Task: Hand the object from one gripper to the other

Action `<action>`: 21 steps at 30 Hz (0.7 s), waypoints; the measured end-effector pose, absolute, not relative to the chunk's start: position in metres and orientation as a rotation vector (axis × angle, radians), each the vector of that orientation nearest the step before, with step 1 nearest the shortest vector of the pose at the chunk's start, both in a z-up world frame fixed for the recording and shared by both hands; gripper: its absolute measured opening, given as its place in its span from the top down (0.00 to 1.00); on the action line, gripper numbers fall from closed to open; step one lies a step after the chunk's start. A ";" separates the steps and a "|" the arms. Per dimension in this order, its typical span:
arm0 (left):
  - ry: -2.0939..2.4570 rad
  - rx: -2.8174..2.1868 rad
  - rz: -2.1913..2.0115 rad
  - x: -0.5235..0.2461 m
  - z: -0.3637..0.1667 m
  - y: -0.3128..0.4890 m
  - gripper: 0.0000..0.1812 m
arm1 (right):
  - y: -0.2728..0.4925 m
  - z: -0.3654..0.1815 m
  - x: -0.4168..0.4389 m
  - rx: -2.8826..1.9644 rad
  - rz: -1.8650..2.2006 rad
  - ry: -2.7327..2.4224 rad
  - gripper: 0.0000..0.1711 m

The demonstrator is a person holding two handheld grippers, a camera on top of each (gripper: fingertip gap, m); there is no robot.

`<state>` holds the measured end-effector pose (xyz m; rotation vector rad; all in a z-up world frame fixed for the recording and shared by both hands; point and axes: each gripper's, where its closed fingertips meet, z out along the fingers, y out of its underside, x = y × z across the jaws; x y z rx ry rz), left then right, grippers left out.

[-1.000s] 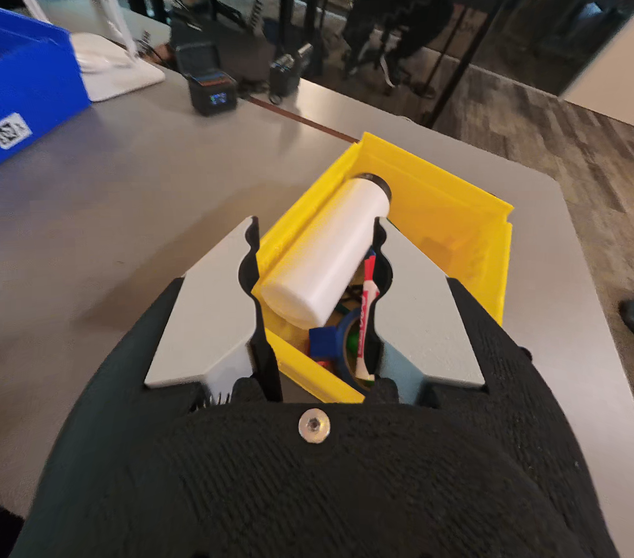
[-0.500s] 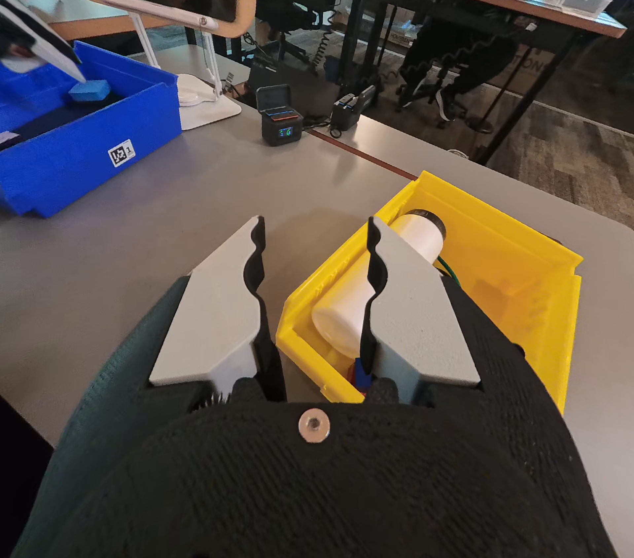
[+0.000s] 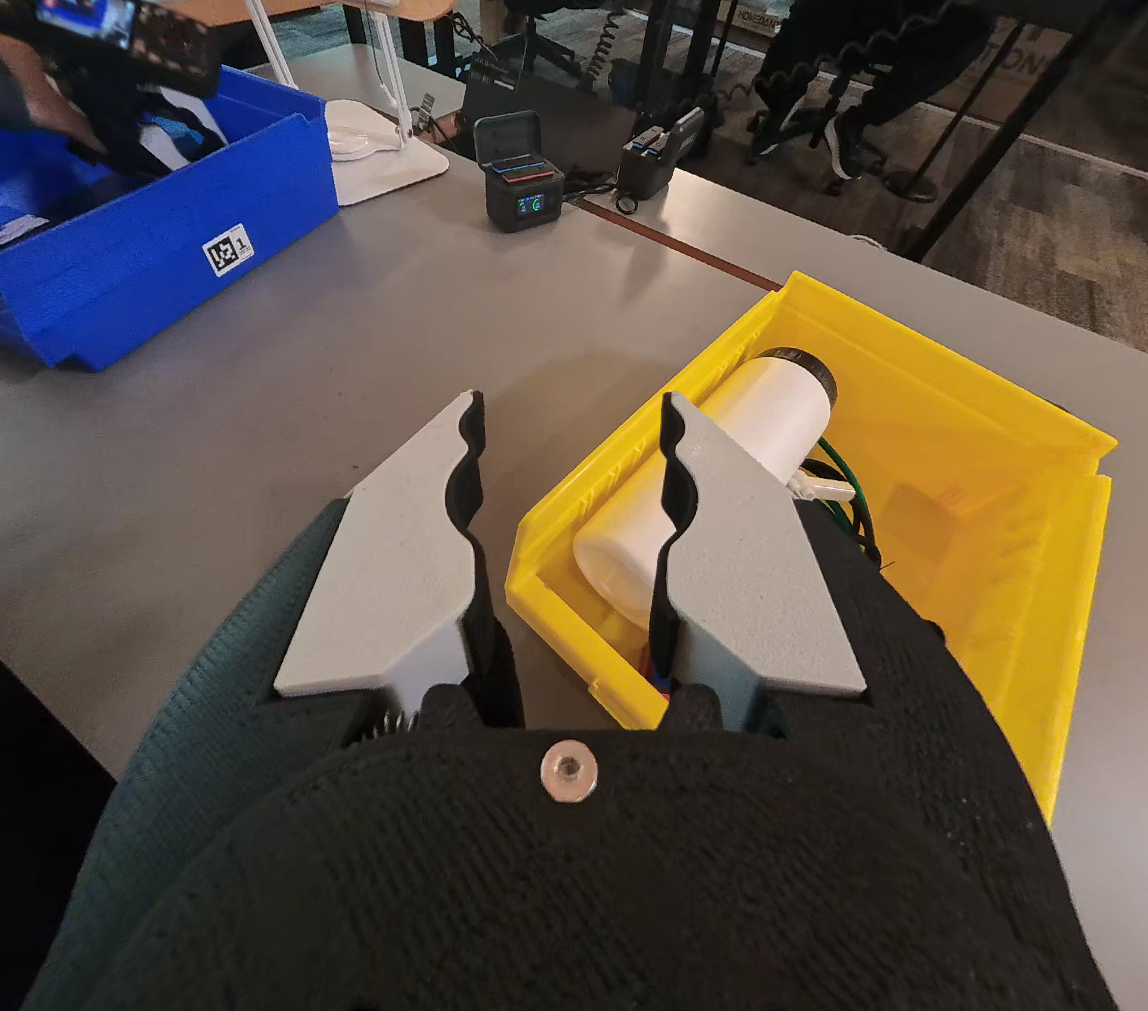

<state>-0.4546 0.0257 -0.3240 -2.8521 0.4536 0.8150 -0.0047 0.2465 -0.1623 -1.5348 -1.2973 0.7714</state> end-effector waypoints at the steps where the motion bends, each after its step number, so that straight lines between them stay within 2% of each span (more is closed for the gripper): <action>1: 0.485 -2.825 0.879 -0.457 -0.323 0.027 0.80 | 0.246 -0.162 -0.005 -1.535 0.772 -1.299 0.67; 6: 0.448 -2.705 1.130 -0.470 -0.317 0.027 0.85 | 0.242 -0.161 -0.007 -1.528 0.795 -1.306 0.68; 9: 0.453 -2.646 1.303 -0.478 -0.313 0.024 0.94 | 0.239 -0.162 -0.009 -1.523 0.797 -1.325 0.69; 11: 0.453 -2.524 1.365 -0.473 -0.294 0.030 1.00 | 0.235 -0.162 -0.010 -1.502 0.800 -1.344 0.69; 14: 0.410 -2.233 1.378 -0.444 -0.241 0.043 1.00 | 0.224 -0.156 -0.015 -1.430 0.828 -1.380 0.69; 18: 0.286 -1.892 1.047 -0.368 -0.166 0.054 1.00 | 0.200 -0.154 -0.026 -1.323 0.891 -1.461 0.69; 21: 0.482 -1.675 0.359 -0.243 -0.136 0.065 1.00 | 0.165 -0.152 -0.035 -1.212 1.044 -1.550 0.69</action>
